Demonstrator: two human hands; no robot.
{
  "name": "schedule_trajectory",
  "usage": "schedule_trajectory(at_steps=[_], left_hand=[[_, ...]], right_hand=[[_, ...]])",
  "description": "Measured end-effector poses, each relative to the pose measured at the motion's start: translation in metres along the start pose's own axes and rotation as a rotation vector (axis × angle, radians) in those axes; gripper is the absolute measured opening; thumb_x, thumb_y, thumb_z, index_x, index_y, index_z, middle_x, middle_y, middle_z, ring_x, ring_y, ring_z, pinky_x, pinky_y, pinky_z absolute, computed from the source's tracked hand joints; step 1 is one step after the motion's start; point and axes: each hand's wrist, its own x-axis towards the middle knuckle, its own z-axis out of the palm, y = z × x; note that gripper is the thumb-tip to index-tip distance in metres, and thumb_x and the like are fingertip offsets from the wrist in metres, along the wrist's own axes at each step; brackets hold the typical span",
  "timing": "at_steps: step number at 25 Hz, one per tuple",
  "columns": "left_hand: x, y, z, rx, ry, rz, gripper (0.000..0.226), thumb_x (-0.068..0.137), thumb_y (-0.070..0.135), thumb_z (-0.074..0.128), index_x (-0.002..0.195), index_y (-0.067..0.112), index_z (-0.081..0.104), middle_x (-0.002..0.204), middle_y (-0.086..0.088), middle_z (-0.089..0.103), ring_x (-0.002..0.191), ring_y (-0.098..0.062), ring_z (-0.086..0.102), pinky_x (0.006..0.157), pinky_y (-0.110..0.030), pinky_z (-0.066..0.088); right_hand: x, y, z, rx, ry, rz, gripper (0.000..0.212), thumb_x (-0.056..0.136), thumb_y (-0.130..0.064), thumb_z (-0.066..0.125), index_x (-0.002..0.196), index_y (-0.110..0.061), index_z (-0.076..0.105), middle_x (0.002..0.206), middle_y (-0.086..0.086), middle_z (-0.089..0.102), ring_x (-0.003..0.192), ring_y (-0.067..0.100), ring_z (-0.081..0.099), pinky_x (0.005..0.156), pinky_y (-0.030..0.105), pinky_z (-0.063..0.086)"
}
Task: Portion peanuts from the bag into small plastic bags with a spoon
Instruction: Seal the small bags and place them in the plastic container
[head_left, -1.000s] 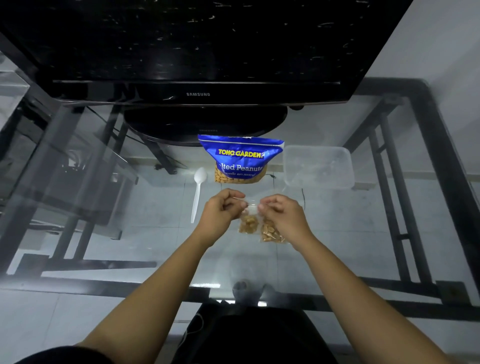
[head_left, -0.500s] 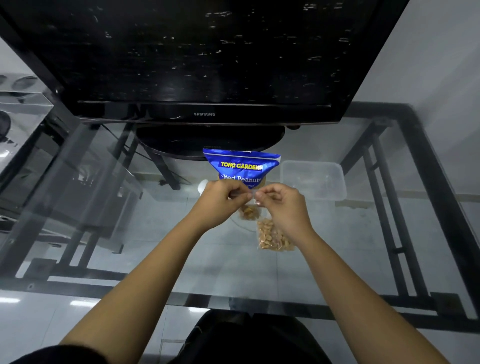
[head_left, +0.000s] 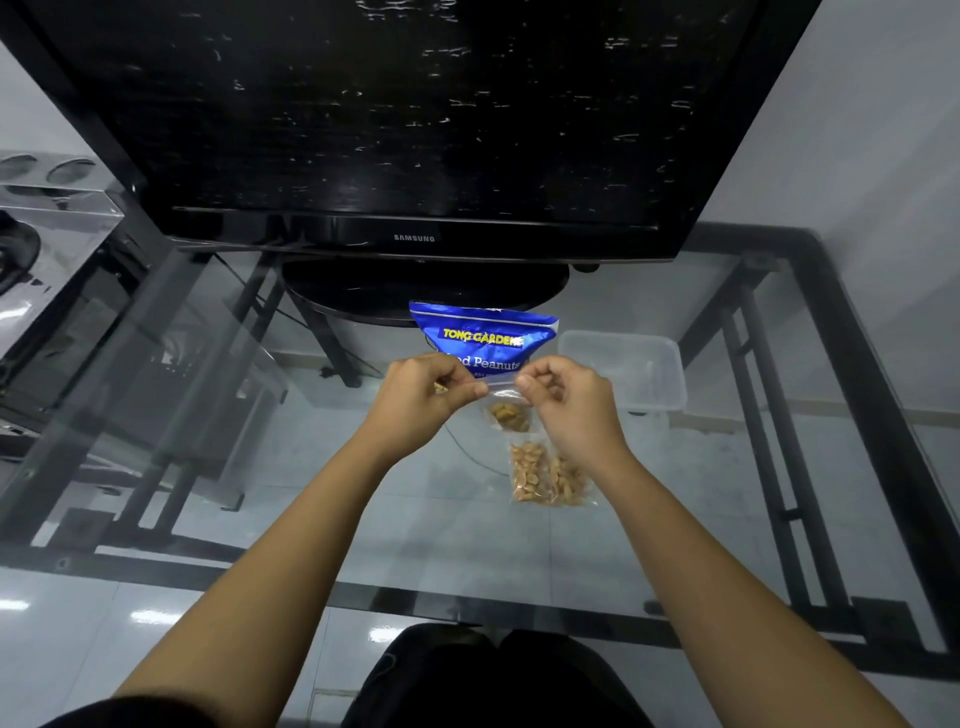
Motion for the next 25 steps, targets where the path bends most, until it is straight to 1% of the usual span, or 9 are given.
schedule_trajectory(at_steps=[2, 4, 5, 8, 10, 13, 17, 20, 25], left_hand=[[-0.007, -0.009, 0.005, -0.305, -0.102, -0.048, 0.005, 0.081, 0.02, 0.07, 0.083, 0.018, 0.066, 0.086, 0.004, 0.064, 0.076, 0.004, 0.059, 0.064, -0.01, 0.045], [-0.02, -0.023, 0.022, -0.572, -0.21, -0.121, 0.017, 0.08, 0.011, 0.07, 0.095, 0.018, 0.064, 0.096, 0.0, 0.065, 0.091, -0.005, 0.063, 0.081, -0.022, 0.054], [-0.026, -0.029, 0.032, -0.588, -0.208, -0.157, 0.02, 0.08, 0.009, 0.07, 0.097, 0.018, 0.064, 0.097, -0.003, 0.067, 0.093, -0.012, 0.065, 0.085, -0.027, 0.055], [-0.036, -0.049, 0.052, -0.548, -0.121, -0.302, 0.013, 0.084, 0.011, 0.066, 0.093, 0.02, 0.064, 0.087, -0.005, 0.069, 0.085, -0.019, 0.067, 0.079, -0.028, 0.056], [-0.038, -0.066, 0.055, -0.452, -0.089, -0.441, 0.003, 0.087, 0.015, 0.063, 0.09, 0.016, 0.064, 0.08, -0.005, 0.066, 0.077, -0.02, 0.064, 0.071, -0.025, 0.055], [-0.04, -0.09, 0.06, -0.142, -0.074, -0.56, 0.017, 0.088, 0.018, 0.06, 0.08, 0.003, 0.063, 0.072, -0.011, 0.062, 0.066, -0.025, 0.061, 0.067, -0.033, 0.057], [-0.043, -0.095, 0.071, 0.087, -0.043, -0.501, 0.025, 0.088, 0.025, 0.06, 0.093, 0.0, 0.065, 0.083, -0.019, 0.068, 0.075, -0.031, 0.066, 0.075, -0.039, 0.055], [-0.046, -0.096, 0.075, 0.2, 0.02, -0.459, 0.035, 0.089, 0.028, 0.06, 0.113, 0.003, 0.061, 0.087, -0.016, 0.069, 0.082, -0.03, 0.064, 0.076, -0.036, 0.05], [-0.049, -0.091, 0.077, 0.242, -0.007, -0.453, 0.04, 0.09, 0.032, 0.057, 0.119, 0.004, 0.057, 0.097, -0.016, 0.068, 0.088, -0.028, 0.063, 0.078, -0.035, 0.047]], right_hand=[[0.001, 0.0, -0.001, 0.093, -0.067, 0.032, 0.007, 0.087, -0.017, 0.062, 0.081, -0.02, 0.063, 0.075, -0.006, 0.064, 0.073, 0.008, 0.064, 0.071, 0.017, 0.051], [0.002, 0.004, 0.0, 0.221, -0.121, 0.093, 0.014, 0.088, -0.014, 0.061, 0.078, -0.024, 0.061, 0.076, -0.003, 0.066, 0.073, 0.009, 0.065, 0.078, 0.023, 0.052], [0.002, 0.006, 0.001, 0.254, -0.152, 0.13, 0.013, 0.088, -0.015, 0.06, 0.079, -0.024, 0.061, 0.078, -0.002, 0.067, 0.075, 0.01, 0.066, 0.081, 0.025, 0.052], [0.002, 0.026, 0.007, 0.091, -0.193, 0.207, 0.009, 0.09, -0.023, 0.057, 0.095, -0.02, 0.065, 0.094, -0.001, 0.068, 0.09, 0.01, 0.064, 0.086, 0.026, 0.049], [0.001, 0.047, 0.009, -0.233, -0.139, 0.195, 0.023, 0.092, -0.02, 0.053, 0.113, -0.014, 0.061, 0.111, 0.004, 0.064, 0.1, 0.015, 0.059, 0.087, 0.027, 0.046], [-0.007, 0.076, 0.009, -0.617, -0.133, 0.258, 0.039, 0.089, -0.008, 0.051, 0.128, -0.008, 0.047, 0.124, 0.018, 0.052, 0.112, 0.033, 0.052, 0.09, 0.033, 0.042], [-0.014, 0.097, 0.015, -0.604, -0.155, 0.395, 0.041, 0.087, -0.005, 0.052, 0.127, -0.011, 0.045, 0.119, 0.018, 0.054, 0.108, 0.033, 0.053, 0.08, 0.029, 0.042], [-0.014, 0.101, 0.016, -0.56, -0.078, 0.386, 0.037, 0.087, -0.005, 0.053, 0.124, -0.011, 0.05, 0.117, 0.016, 0.059, 0.103, 0.032, 0.058, 0.078, 0.029, 0.044], [-0.024, 0.101, 0.015, -0.42, 0.048, 0.339, 0.034, 0.088, -0.005, 0.056, 0.121, -0.013, 0.052, 0.095, 0.01, 0.07, 0.086, 0.025, 0.063, 0.073, 0.034, 0.053]])
